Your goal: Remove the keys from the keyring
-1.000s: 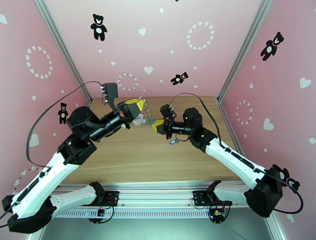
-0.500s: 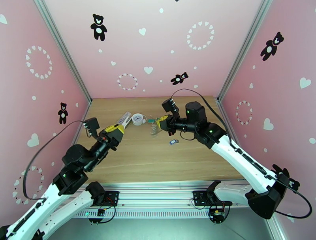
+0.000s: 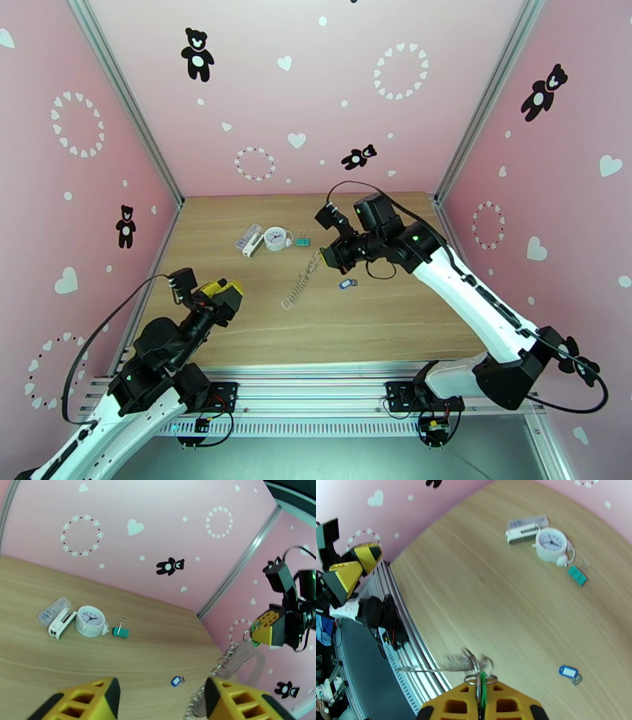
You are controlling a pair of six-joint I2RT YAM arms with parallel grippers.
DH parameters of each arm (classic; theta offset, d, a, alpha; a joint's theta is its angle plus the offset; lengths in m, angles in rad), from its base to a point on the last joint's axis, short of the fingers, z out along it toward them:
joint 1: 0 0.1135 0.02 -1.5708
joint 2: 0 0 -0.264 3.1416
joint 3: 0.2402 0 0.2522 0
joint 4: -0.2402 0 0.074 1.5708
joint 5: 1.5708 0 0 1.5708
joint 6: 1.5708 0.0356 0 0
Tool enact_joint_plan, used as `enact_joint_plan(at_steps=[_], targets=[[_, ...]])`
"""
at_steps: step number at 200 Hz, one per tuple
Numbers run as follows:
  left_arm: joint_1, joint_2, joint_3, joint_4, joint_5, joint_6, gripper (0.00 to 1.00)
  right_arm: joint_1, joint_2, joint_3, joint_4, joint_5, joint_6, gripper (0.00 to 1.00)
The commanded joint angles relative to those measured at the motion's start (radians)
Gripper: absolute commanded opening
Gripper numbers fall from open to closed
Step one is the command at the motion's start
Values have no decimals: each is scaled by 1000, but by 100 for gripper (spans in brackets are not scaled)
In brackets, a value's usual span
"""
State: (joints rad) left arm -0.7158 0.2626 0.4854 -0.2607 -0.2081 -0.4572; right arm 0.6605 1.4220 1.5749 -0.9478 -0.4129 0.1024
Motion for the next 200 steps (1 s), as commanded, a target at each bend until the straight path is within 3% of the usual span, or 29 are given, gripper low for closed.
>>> enact_joint_plan(at_steps=[1, 57, 113, 147, 184, 200], targets=[[6, 76, -13, 113, 127, 130, 61, 7, 21, 59, -166, 30, -60, 0], [3, 302, -51, 486, 385, 304, 59, 8, 29, 58, -250, -27, -134, 0], [-28, 490, 5, 584, 561, 429, 53, 8, 74, 94, -291, -59, -170, 0], [-78, 531, -20, 668, 518, 500, 52, 8, 78, 80, -285, -150, -106, 0], [-90, 622, 1, 711, 532, 514, 53, 8, 84, 98, -275, -87, 62, 0], [-97, 678, 30, 709, 535, 541, 52, 8, 86, 94, -225, -128, 154, 0]])
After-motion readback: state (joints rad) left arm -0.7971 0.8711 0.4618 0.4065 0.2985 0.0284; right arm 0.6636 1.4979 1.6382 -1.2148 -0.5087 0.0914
